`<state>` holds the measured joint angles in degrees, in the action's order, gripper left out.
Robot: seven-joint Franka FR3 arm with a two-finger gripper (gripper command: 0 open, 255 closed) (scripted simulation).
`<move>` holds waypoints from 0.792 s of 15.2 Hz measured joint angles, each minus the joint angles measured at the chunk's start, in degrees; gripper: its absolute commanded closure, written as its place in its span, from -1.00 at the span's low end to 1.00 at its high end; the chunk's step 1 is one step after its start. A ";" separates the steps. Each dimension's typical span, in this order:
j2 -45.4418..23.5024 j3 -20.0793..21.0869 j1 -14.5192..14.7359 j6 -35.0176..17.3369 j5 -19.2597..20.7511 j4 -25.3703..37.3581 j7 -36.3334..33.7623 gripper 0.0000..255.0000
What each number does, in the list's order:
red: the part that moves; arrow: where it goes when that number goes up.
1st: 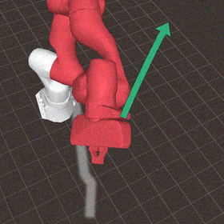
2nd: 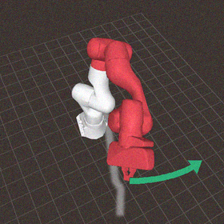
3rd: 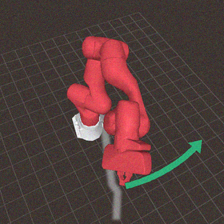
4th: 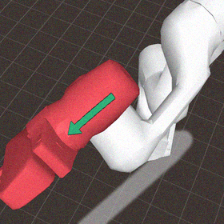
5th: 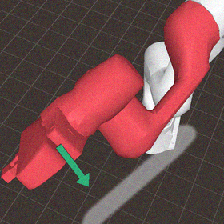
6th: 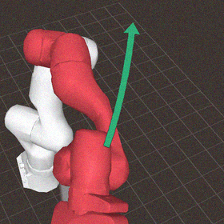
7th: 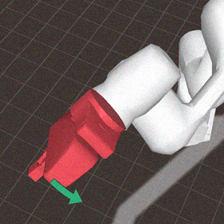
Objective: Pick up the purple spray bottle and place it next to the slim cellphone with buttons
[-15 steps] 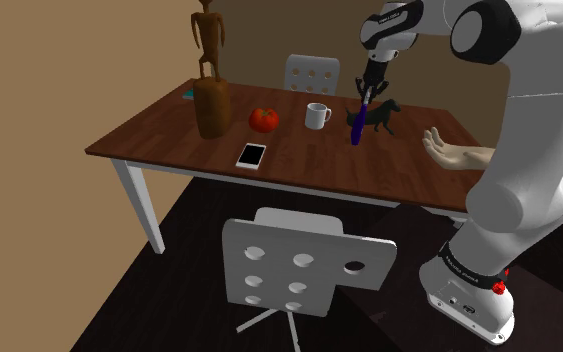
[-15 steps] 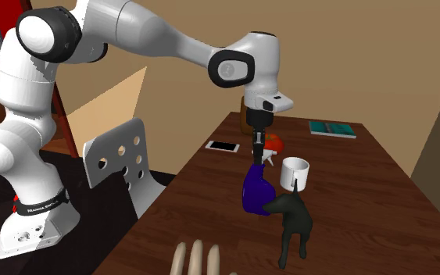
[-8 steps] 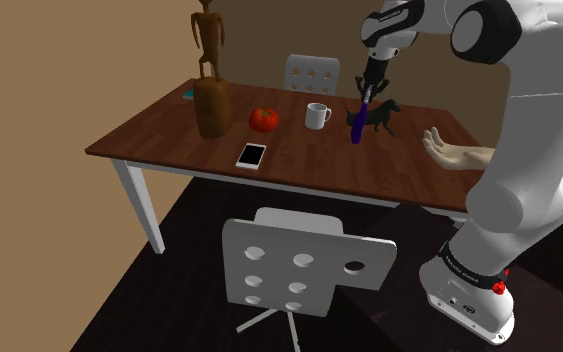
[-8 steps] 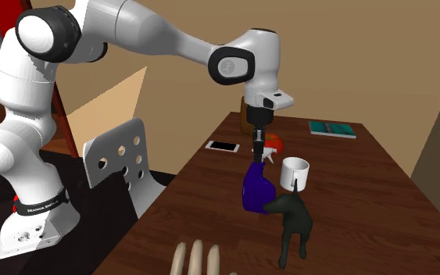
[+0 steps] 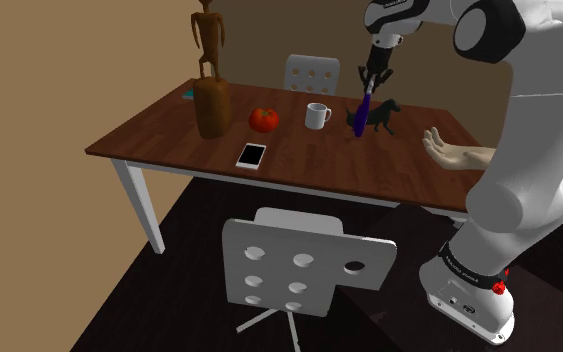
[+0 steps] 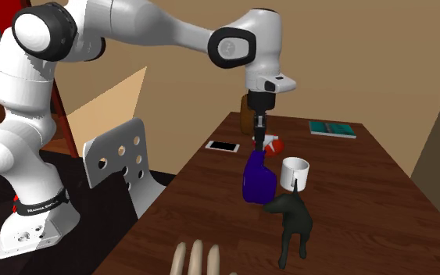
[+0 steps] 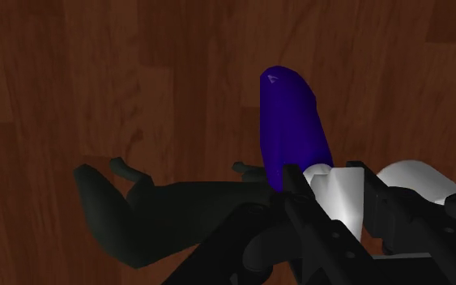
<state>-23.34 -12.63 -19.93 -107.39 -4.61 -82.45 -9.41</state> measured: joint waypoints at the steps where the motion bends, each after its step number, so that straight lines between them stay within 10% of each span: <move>1: 0.27 -0.03 -0.01 0.68 0.05 0.42 0.00 1.00; 12: 4.18 1.84 5.61 2.66 1.80 -1.39 -7.55 1.00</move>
<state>-19.17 -10.79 -14.31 -104.73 -2.81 -83.84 -16.96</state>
